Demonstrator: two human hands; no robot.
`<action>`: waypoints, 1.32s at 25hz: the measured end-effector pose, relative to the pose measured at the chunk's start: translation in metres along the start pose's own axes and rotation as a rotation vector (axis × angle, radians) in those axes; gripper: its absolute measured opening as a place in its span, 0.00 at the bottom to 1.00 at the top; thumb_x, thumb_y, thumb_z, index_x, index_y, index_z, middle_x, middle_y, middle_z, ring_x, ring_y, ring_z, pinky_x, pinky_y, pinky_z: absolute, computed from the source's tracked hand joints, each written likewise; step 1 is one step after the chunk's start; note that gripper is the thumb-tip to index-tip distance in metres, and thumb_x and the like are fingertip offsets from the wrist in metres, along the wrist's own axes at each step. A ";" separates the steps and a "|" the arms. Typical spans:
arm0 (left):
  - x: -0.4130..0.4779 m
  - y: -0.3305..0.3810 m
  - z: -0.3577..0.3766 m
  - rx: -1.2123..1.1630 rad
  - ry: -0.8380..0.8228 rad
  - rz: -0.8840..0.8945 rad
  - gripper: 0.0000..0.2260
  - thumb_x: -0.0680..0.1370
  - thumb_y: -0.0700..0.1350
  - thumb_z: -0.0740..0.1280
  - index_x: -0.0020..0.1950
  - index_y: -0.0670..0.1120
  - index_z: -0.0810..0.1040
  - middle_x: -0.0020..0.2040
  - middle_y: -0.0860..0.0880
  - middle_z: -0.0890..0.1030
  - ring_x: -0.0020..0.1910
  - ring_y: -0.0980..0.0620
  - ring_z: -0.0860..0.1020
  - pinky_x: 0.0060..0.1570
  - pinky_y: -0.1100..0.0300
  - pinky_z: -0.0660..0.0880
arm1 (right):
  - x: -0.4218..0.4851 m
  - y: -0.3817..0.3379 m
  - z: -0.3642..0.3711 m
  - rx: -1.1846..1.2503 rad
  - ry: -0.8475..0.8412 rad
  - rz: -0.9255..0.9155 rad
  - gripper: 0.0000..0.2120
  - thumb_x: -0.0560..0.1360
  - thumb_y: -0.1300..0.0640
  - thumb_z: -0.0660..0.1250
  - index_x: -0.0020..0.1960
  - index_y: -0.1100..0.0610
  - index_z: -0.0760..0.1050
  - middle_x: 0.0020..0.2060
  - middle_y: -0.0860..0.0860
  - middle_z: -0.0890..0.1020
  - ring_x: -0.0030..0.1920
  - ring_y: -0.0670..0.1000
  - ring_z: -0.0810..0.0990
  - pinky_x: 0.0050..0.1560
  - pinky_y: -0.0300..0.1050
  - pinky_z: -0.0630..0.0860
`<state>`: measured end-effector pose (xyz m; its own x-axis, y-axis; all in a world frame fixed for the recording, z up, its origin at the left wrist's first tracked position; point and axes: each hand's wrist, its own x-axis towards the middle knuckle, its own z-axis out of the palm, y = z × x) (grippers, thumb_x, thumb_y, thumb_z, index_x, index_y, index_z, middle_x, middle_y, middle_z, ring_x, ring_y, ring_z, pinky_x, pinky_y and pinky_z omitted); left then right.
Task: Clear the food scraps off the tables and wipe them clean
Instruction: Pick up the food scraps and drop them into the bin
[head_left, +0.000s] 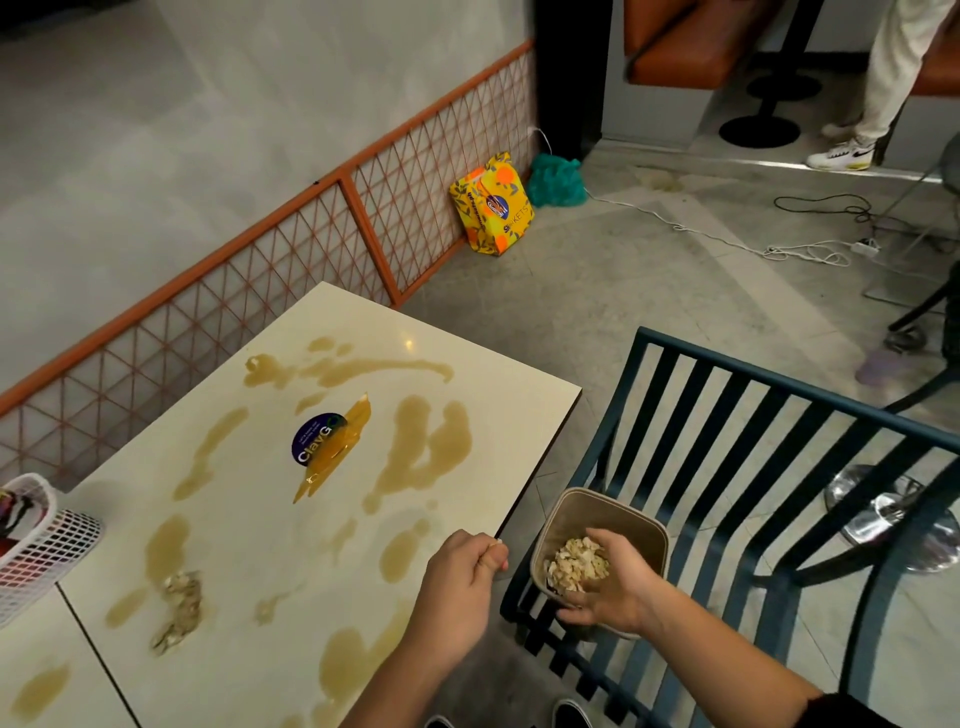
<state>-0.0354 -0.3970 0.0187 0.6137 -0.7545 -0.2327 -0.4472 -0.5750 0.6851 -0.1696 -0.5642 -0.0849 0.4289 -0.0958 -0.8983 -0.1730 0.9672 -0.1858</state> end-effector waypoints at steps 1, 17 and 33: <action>0.001 -0.001 0.002 -0.004 0.007 0.012 0.10 0.82 0.46 0.62 0.45 0.53 0.82 0.44 0.55 0.76 0.44 0.62 0.75 0.45 0.72 0.68 | -0.008 0.006 0.007 -0.064 -0.058 0.000 0.31 0.76 0.47 0.69 0.75 0.52 0.64 0.65 0.64 0.75 0.62 0.68 0.76 0.59 0.71 0.75; -0.002 -0.036 -0.004 -0.207 -0.082 -0.159 0.14 0.76 0.48 0.71 0.61 0.58 0.77 0.52 0.59 0.80 0.47 0.64 0.78 0.43 0.74 0.72 | 0.008 0.034 0.023 -0.446 0.085 -0.351 0.05 0.79 0.69 0.64 0.50 0.66 0.78 0.36 0.60 0.80 0.36 0.55 0.77 0.40 0.48 0.78; -0.024 -0.141 -0.057 -0.318 -0.002 -0.397 0.05 0.77 0.47 0.71 0.46 0.57 0.84 0.43 0.55 0.84 0.40 0.56 0.82 0.41 0.63 0.76 | 0.047 0.026 0.009 -0.041 0.370 -0.117 0.13 0.84 0.62 0.55 0.66 0.62 0.69 0.52 0.63 0.83 0.48 0.60 0.81 0.43 0.53 0.77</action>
<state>0.0500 -0.2794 -0.0325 0.6945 -0.4981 -0.5192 0.0411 -0.6929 0.7198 -0.1454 -0.5418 -0.1284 0.1000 -0.2906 -0.9516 -0.1803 0.9353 -0.3046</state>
